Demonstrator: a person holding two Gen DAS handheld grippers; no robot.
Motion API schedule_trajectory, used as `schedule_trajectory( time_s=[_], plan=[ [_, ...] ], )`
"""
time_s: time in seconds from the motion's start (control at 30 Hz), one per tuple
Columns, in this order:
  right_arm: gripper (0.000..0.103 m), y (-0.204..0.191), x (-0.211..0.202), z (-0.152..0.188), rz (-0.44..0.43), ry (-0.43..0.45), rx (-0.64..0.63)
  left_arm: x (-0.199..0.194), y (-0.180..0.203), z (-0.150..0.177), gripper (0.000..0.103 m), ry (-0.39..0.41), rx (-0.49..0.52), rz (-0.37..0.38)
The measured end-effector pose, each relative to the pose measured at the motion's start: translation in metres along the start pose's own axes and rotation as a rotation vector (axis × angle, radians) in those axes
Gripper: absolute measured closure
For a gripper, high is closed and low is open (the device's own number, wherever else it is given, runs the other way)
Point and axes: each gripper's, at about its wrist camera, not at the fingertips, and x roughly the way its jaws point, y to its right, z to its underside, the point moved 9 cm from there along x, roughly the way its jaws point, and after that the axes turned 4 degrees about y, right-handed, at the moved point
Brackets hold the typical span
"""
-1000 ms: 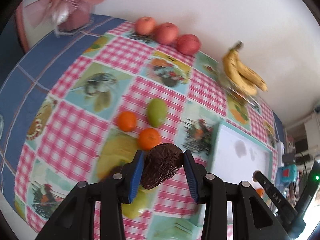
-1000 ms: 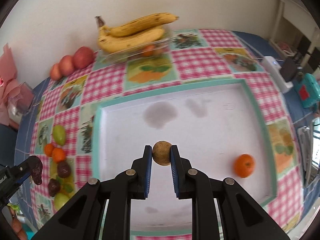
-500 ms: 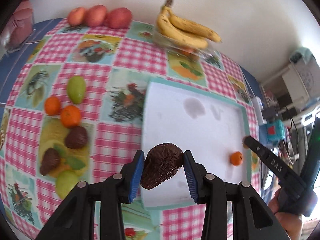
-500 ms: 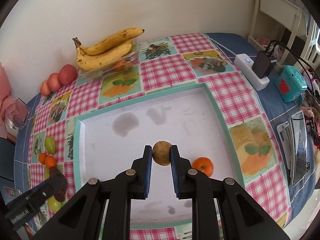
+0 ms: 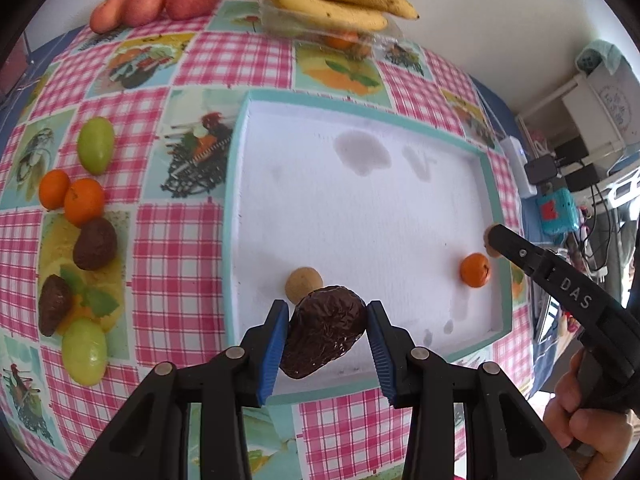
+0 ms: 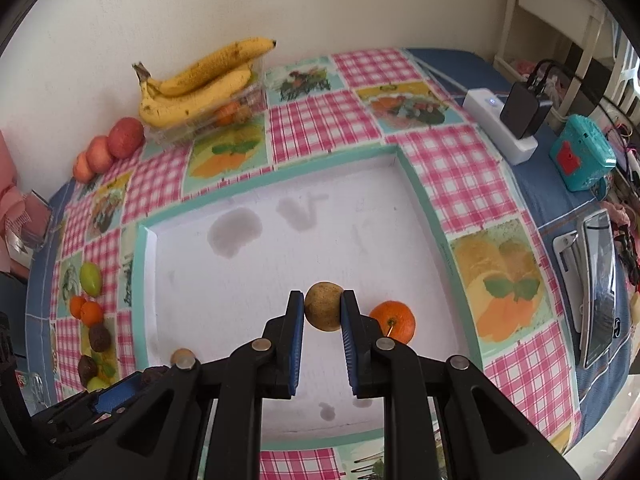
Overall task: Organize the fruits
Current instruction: 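Carry both fruits into the tray and open the left gripper beside the brown fruit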
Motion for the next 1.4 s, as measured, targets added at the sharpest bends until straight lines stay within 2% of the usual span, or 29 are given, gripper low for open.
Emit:
schedule_trajectory(
  time_s=[0.27,0.43,0.77,1.4],
  plan=[
    [0.084,0.001,0.026,0.021,0.015,-0.091,-0.02,0.019,0.007,0.01,0.061,-0.056,0.037,-0.038],
    [0.084,0.002,0.033,0.027,0.021,-0.116,-0.018,0.032,0.011,0.015,0.061,-0.082,0.05,-0.063],
    [0.084,0.003,0.037,0.035,0.026,-0.139,-0.015,0.049,0.021,0.02,0.06,-0.101,0.058,-0.082],
    [0.083,-0.002,0.048,0.031,0.039,-0.151,-0.027,0.05,0.01,0.021,0.06,-0.11,0.048,-0.062]
  ],
)
